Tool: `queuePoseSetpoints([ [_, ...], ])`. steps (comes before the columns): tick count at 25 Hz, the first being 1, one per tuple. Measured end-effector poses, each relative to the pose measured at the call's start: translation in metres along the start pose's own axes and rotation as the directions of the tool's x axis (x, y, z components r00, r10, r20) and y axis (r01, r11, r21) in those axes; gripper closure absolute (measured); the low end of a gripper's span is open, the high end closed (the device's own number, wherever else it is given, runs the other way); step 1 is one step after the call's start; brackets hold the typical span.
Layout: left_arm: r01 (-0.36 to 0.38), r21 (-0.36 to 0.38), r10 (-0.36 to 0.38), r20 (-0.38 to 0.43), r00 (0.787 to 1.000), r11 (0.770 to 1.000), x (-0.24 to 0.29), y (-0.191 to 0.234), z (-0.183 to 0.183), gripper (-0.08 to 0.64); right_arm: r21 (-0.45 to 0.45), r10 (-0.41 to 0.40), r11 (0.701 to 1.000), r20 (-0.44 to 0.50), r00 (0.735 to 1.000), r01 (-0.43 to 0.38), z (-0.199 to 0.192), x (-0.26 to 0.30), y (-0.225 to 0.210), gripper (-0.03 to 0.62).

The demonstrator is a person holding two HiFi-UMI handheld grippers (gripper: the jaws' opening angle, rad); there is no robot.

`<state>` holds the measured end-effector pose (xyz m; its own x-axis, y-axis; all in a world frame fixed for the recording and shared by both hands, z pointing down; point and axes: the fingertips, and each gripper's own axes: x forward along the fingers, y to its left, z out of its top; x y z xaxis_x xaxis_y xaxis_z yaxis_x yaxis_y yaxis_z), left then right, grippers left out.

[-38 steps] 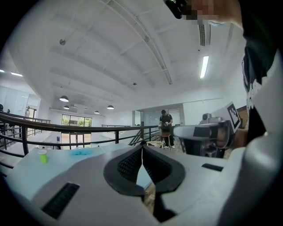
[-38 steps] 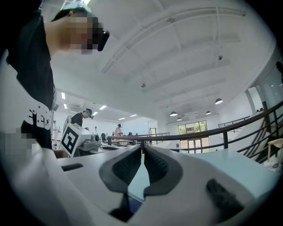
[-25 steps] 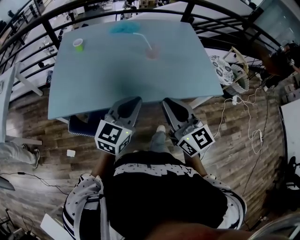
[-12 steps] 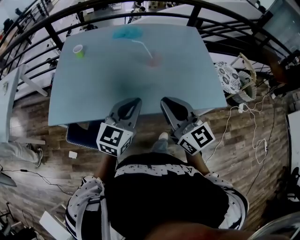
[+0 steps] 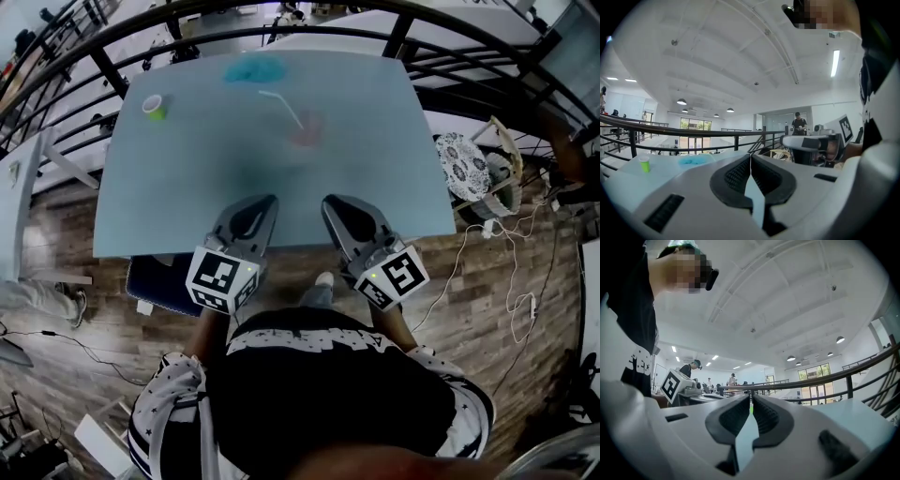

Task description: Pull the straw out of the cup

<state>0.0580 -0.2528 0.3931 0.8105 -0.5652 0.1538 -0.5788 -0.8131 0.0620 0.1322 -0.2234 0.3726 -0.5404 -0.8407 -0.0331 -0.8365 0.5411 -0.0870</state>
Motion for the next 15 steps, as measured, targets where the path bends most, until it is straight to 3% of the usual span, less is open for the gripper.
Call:
queuePoseSetpoints([
  [10, -0.059, 0.005, 0.06, -0.031, 0.998, 0.998, 0.041, -0.006, 0.008, 0.546, 0.009, 0.046, 0.999, 0.034, 0.998, -0.046, 0.014, 0.002, -0.054, 0.56],
  [15, -0.106, 0.022, 0.106, -0.004, 0.994, 0.994, 0.063, -0.014, 0.017, 0.546, 0.012, 0.086, 0.996, 0.041, 0.995, -0.086, 0.017, -0.005, -0.079, 0.561],
])
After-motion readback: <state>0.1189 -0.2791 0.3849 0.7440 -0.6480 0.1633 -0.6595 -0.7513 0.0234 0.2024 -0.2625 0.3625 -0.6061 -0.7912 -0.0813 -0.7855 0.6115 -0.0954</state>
